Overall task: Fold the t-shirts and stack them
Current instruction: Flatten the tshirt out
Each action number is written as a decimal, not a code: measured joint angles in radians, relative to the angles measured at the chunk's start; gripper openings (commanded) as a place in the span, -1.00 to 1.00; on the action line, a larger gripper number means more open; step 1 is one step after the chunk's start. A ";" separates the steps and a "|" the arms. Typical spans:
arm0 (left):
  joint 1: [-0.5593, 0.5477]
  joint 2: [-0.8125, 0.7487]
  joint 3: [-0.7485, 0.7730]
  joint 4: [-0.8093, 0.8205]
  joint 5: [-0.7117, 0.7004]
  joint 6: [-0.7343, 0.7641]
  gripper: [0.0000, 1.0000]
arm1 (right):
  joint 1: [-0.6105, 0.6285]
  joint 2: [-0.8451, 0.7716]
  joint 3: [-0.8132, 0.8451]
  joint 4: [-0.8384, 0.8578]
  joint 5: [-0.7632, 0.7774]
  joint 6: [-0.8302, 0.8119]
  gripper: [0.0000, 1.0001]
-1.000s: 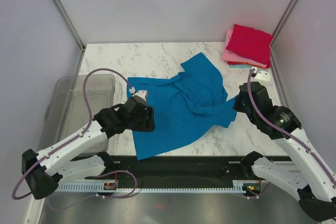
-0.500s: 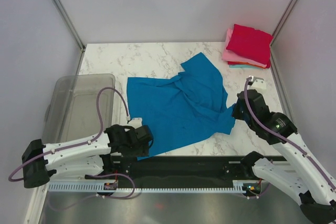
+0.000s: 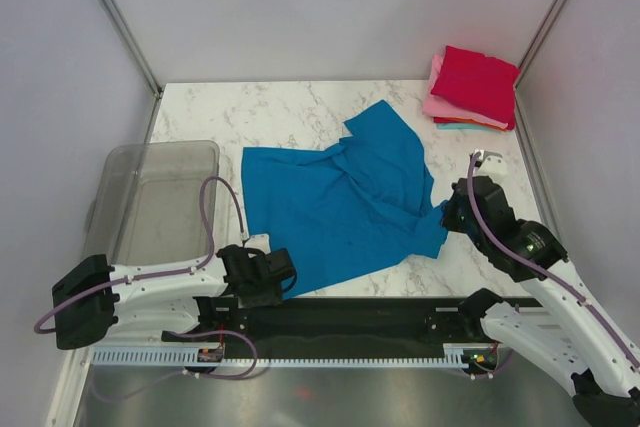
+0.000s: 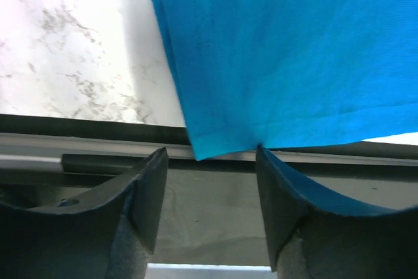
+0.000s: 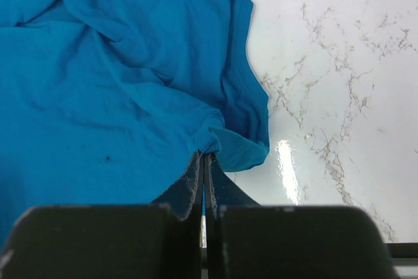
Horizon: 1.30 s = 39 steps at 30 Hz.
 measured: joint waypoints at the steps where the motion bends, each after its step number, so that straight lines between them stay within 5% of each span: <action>1: -0.001 -0.003 0.000 0.005 0.002 -0.006 0.16 | 0.000 -0.004 -0.001 0.000 0.000 -0.001 -1.00; 7: -0.001 -0.016 -0.007 0.040 0.003 -0.016 -0.34 | 0.000 -0.010 -0.002 0.006 0.000 -0.002 -1.00; 10: -0.001 -0.028 -0.012 0.059 0.000 -0.016 -0.96 | 0.000 -0.010 -0.008 0.009 0.000 -0.002 -1.00; 18: -0.002 -0.129 0.066 0.026 -0.007 0.027 -0.96 | 0.000 -0.032 0.000 -0.003 0.002 -0.002 -1.00; 33: -0.005 -0.385 1.022 -0.115 -0.201 0.570 -0.96 | 0.000 -0.132 0.610 -0.069 0.110 -0.107 -1.00; 39: -0.005 -0.386 1.230 -0.049 -0.220 0.819 -0.96 | -0.001 -0.195 0.795 0.019 0.090 -0.248 -1.00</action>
